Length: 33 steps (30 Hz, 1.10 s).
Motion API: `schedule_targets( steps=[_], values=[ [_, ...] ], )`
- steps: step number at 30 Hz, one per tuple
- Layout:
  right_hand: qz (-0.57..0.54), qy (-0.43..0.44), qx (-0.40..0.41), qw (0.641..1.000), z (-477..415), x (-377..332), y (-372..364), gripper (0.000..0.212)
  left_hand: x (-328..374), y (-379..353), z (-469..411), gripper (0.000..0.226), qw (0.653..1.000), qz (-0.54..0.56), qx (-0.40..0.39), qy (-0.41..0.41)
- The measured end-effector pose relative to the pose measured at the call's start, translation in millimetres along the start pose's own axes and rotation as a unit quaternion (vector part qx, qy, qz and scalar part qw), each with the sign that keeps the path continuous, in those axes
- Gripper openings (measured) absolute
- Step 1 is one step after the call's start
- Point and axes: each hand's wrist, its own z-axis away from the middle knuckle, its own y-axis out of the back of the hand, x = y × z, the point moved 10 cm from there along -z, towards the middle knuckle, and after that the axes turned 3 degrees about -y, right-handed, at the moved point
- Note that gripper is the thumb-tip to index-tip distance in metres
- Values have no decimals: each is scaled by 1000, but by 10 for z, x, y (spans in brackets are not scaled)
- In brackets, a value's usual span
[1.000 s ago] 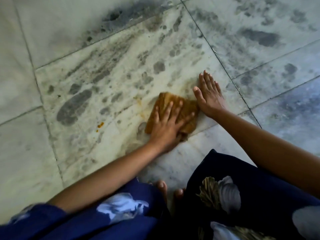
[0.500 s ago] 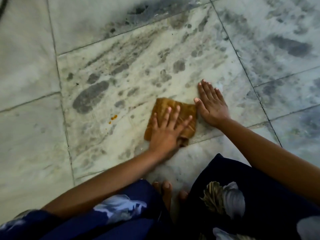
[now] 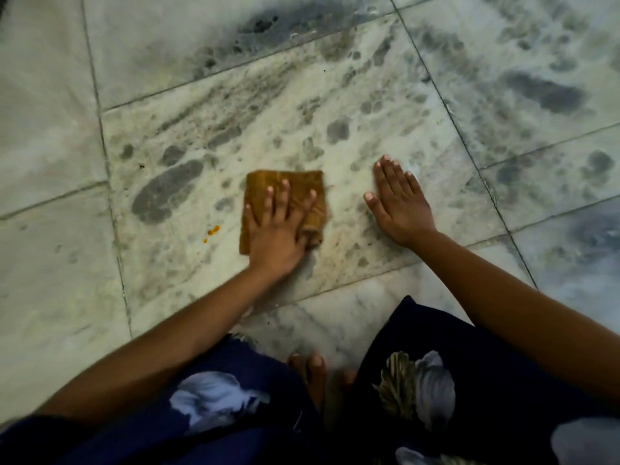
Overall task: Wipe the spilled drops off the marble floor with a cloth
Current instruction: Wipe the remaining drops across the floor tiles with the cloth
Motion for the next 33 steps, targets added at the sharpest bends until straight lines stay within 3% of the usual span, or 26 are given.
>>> schedule_targets(
  steps=[5,7,10,15,18,21,23,29,31,33],
  values=[
    [13,-3,14,1000,12,-15,6,78,454,-78,-90,67,992,-40,-56,-108],
    [23,-5,15,1000,19,-17,0,77,270,84,-471,65,995,-33,-36,-82],
    [46,0,18,999,22,-36,12,77,-302,301,-900,58,999,20,-32,18],
    [58,19,15,998,13,-126,18,78,-608,247,-418,56,994,49,-9,96],
    [56,37,18,998,-28,-279,-25,78,-136,12,79,62,999,32,-23,31],
    [50,53,10,997,-91,-482,-60,78,26,1,3,64,998,5,-46,-35],
    [52,87,-13,995,-109,-656,-106,78,-199,100,-190,63,999,1,-46,-21],
    [70,169,-53,982,-84,-1049,-302,80,-1001,186,-100,56,986,82,-33,140],
    [62,159,-54,984,-99,-1062,-344,82,-840,90,141,58,985,84,-31,144],
    [56,158,-53,984,-103,-1049,-347,81,-455,-46,428,62,992,70,-38,94]
  ],
)
